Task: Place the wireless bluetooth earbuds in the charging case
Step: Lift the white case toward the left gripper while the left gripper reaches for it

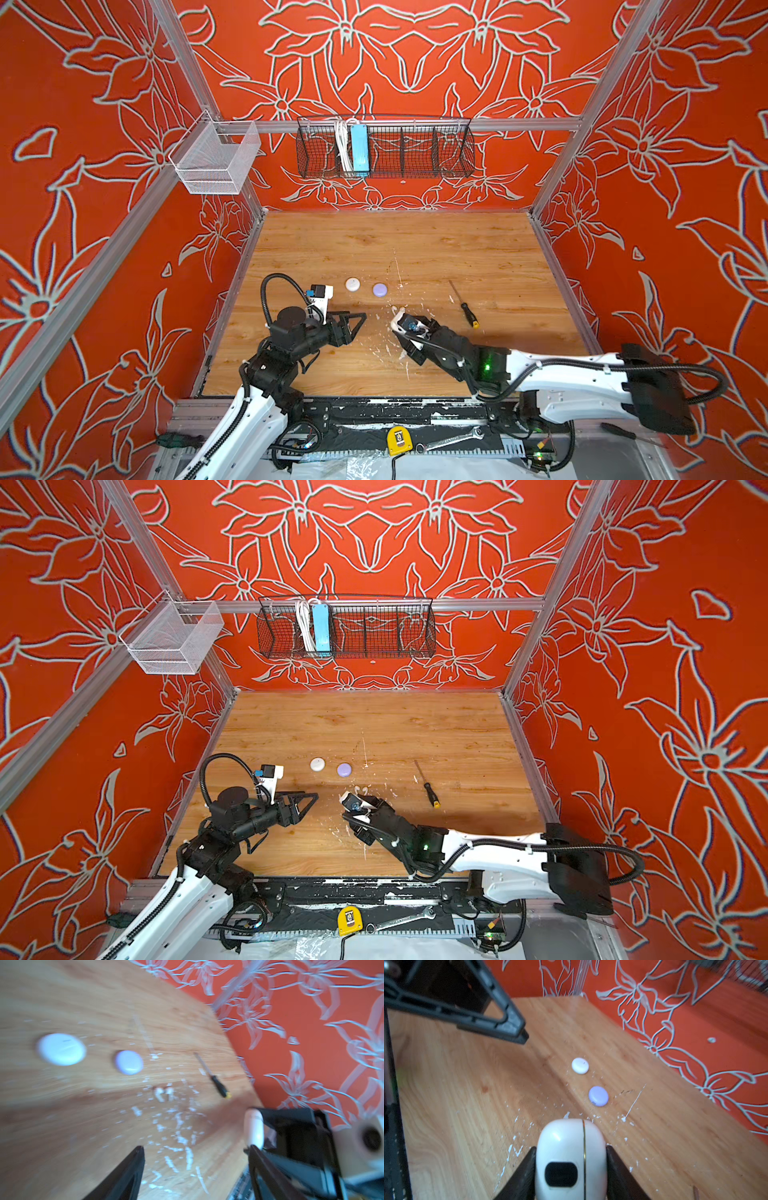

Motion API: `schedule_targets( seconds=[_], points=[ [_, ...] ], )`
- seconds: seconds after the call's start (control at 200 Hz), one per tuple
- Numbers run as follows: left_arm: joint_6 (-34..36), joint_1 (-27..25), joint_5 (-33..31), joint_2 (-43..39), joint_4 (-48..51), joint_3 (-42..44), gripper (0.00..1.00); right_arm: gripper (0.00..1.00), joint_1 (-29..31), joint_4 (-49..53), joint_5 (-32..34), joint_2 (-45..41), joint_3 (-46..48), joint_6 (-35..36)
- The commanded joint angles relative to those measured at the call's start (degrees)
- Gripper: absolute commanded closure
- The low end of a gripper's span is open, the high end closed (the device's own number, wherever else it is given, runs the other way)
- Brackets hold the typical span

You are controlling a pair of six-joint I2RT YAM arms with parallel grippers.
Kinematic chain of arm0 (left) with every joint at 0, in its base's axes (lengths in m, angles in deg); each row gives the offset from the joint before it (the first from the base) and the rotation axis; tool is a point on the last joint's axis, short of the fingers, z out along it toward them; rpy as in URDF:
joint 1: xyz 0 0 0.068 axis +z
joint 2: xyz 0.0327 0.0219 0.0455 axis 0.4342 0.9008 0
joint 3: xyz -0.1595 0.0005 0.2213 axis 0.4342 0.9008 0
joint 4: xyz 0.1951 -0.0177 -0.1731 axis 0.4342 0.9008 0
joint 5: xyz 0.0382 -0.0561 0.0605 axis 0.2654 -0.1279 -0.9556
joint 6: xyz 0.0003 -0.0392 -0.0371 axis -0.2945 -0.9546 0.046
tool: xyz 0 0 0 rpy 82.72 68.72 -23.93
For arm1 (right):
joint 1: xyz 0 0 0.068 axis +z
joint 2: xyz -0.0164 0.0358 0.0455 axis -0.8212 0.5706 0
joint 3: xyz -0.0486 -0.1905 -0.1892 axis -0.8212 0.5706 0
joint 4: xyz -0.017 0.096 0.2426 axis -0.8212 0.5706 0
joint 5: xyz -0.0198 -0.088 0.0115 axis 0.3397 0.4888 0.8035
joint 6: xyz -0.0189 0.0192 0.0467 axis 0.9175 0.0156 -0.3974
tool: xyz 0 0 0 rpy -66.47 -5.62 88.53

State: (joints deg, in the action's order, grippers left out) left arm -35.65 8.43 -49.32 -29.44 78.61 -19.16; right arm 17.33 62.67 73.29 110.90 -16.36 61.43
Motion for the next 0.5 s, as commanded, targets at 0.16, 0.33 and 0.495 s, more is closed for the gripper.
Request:
schedule_targets(
  seconds=[0.16,0.33,0.495],
  points=[
    [-3.55,-3.43,10.97,-3.73,-12.13,2.47,0.23,0.73,2.32,-13.92,3.13,-3.17,2.36,12.37],
    [-2.43,-7.67,10.16,-0.36,-12.91,0.79,0.25,0.73,3.80,-17.15,2.70,0.11,-0.31,16.88],
    [-0.81,-12.51,6.07,2.19,-13.51,-0.34,0.26,0.73,4.11,-20.39,1.92,3.44,-1.38,20.29]
  ],
)
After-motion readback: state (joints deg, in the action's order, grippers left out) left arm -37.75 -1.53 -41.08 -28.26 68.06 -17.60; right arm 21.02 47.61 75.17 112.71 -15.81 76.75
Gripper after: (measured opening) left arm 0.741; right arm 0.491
